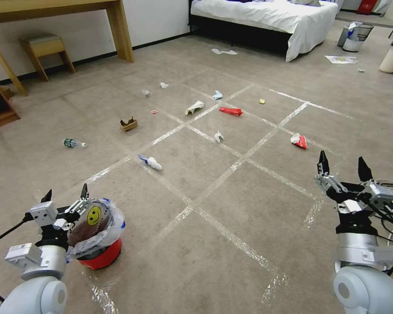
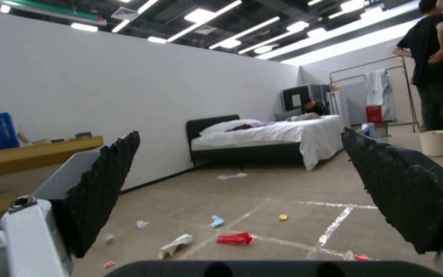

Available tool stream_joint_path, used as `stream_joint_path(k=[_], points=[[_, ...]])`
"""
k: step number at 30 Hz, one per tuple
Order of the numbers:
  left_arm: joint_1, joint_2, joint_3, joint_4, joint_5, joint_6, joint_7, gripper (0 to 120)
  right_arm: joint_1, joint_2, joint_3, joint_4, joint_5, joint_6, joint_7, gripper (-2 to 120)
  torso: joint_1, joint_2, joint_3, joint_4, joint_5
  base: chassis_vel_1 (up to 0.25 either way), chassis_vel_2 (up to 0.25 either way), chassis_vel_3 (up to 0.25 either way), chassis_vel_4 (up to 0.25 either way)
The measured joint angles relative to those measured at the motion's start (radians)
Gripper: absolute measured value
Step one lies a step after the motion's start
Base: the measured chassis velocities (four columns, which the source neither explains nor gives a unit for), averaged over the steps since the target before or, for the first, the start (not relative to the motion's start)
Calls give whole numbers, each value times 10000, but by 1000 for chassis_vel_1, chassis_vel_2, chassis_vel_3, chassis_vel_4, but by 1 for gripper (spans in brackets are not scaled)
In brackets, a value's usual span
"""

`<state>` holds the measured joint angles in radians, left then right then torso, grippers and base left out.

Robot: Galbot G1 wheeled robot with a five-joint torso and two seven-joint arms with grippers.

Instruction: Pick up the trash bin and place the garbage on the floor into it.

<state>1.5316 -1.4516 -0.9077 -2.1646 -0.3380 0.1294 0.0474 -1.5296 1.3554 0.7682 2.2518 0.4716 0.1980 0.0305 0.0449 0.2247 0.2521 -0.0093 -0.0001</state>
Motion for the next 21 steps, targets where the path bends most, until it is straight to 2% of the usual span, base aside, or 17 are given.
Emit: stream_joint_path(k=[11,14,15,16,17,19,20,21], points=[[-109,251,-51,291,-191,303,-73,100,281,8,-130,-241,-29,-65,8,100,0,0,0,1,0,0,0,0,0],[-216,799,-195,503,-812,990,-227,100,346,8,-107,-432,-26,-63,12,100,0,0,1,1,-1,0,0,0,0],[-216,799,-195,503,-812,990,-227,100,346,8,-107,-432,-26,-63,12,100,0,0,1,1,-1,0,0,0,0],[-284,1219,-287,651,-1218,1387,-313,100,370,13,-107,-510,-28,-53,13,100,0,0,0,1,-1,0,0,0,0],[-284,1219,-287,651,-1218,1387,-313,100,370,13,-107,-510,-28,-53,13,100,0,0,0,1,-1,0,0,0,0],[-433,2141,-469,1102,-2230,2268,-502,100,389,42,-129,-602,-40,-29,14,100,0,0,0,0,0,0,0,0,0],[-433,2141,-469,1102,-2230,2268,-502,100,389,42,-129,-602,-40,-29,14,100,0,0,0,0,0,0,0,0,0],[-470,2391,-493,1264,-2555,2477,-558,100,389,47,-130,-617,-43,-23,14,100,0,0,1,1,-1,0,0,0,0]])
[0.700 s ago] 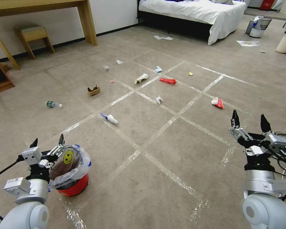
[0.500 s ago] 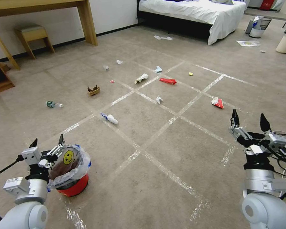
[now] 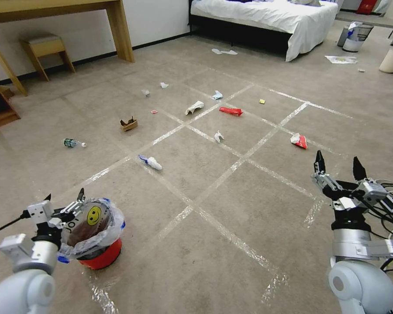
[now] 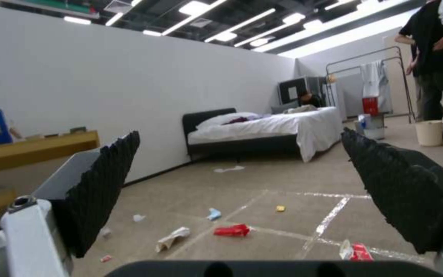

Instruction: Pick up the trash bin and place the garbage on the floor into it.

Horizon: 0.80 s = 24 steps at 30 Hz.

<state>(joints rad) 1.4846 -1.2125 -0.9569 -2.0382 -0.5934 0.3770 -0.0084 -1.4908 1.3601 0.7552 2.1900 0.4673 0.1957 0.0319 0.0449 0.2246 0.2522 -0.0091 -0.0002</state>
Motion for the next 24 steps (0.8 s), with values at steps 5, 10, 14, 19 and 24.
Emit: stream_joint_path(k=[5,10,14,19,24], points=[[-179,974,-26,834,-1372,854,-215,100,-10,7,2,-51,-21,27,-4,100,0,0,-1,-1,0,0,0,0,0],[-233,2122,84,1952,-2871,1881,-255,100,-53,2,80,-67,-24,63,-4,100,0,0,0,-1,-1,0,0,0,0],[-384,3032,162,2783,-3791,2659,-180,100,-130,2,140,-67,-40,111,-6,100,0,0,0,1,-1,0,0,0,0],[-776,3960,338,3758,-4550,3337,84,100,-214,34,173,-66,-96,155,-5,100,0,0,0,-3,1,0,0,0,0],[-1119,4494,538,4705,-4685,3523,608,100,-261,61,196,-54,-142,166,-2,100,0,0,0,0,1,0,0,0,0]])
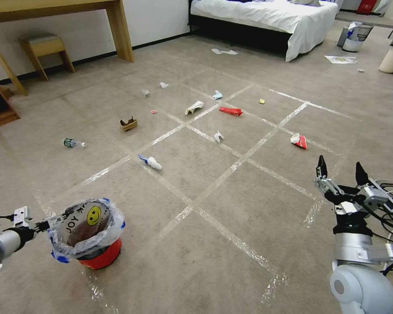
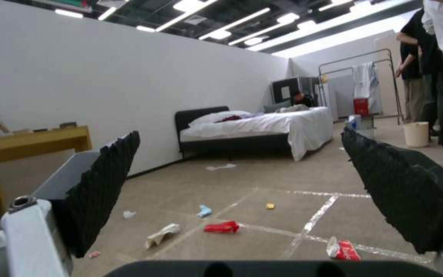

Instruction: Pick up the trash bin and place the garbage on the floor into it.

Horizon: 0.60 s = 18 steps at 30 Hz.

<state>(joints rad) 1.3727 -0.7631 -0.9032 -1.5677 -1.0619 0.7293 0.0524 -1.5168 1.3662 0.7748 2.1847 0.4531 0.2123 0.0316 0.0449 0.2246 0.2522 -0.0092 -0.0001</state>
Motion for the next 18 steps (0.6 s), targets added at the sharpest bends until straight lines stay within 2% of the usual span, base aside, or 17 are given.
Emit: stream_joint_path(k=[2,3,4,7,10,18], points=[[-66,52,39,183,34,0,96,100,-1,8,1,0,-11,0,1,100,0,0,0,-1,-1,0,0,0,0],[-167,134,97,606,235,-22,432,100,1,29,-15,-6,-61,0,6,100,0,0,0,-2,-2,0,0,0,0],[-167,134,97,606,235,-22,432,100,1,29,-15,-6,-61,0,6,100,0,0,0,-2,-2,0,0,0,0],[-251,136,130,1212,541,-125,807,100,45,63,-111,-58,-151,-28,9,100,0,0,0,3,-1,0,0,0,0],[-281,64,168,1401,715,-189,940,100,45,79,-130,-95,-208,-43,12,100,0,0,0,1,-1,0,0,0,0],[-322,-241,261,1394,1018,-244,1093,100,39,112,-190,-173,-287,-50,18,100,0,0,0,-2,0,0,0,0,0]])
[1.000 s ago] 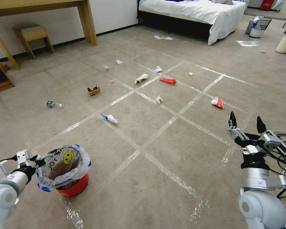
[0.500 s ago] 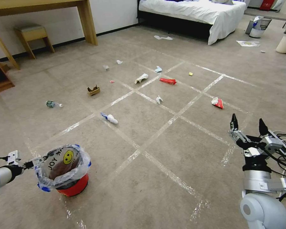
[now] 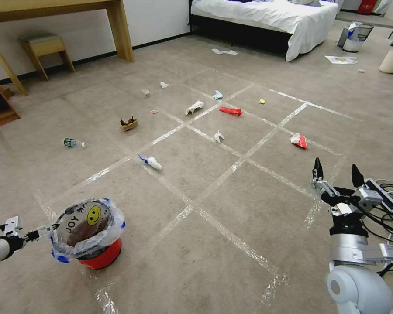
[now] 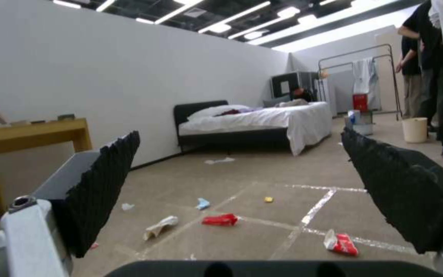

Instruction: Pick up the trash bin and place the garbage on the floor into it.

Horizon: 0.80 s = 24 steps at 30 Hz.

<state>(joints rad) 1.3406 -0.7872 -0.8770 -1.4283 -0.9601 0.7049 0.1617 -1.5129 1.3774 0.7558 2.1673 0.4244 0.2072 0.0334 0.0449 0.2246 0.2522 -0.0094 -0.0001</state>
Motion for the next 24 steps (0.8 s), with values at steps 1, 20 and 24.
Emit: stream_joint_path(k=[1,20,24], points=[[-4,-41,12,6,34,-2,1,100,5,0,-12,-11,-1,0,0,100,0,0,0,1,1,0,0,0,0],[-621,-506,273,1113,726,-197,341,100,239,-140,-123,-307,53,-60,16,100,0,0,-1,1,1,0,0,0,0],[-787,-578,408,1093,742,-175,300,100,256,-141,-122,-311,56,-64,18,100,0,0,-1,2,1,0,0,0,0]])
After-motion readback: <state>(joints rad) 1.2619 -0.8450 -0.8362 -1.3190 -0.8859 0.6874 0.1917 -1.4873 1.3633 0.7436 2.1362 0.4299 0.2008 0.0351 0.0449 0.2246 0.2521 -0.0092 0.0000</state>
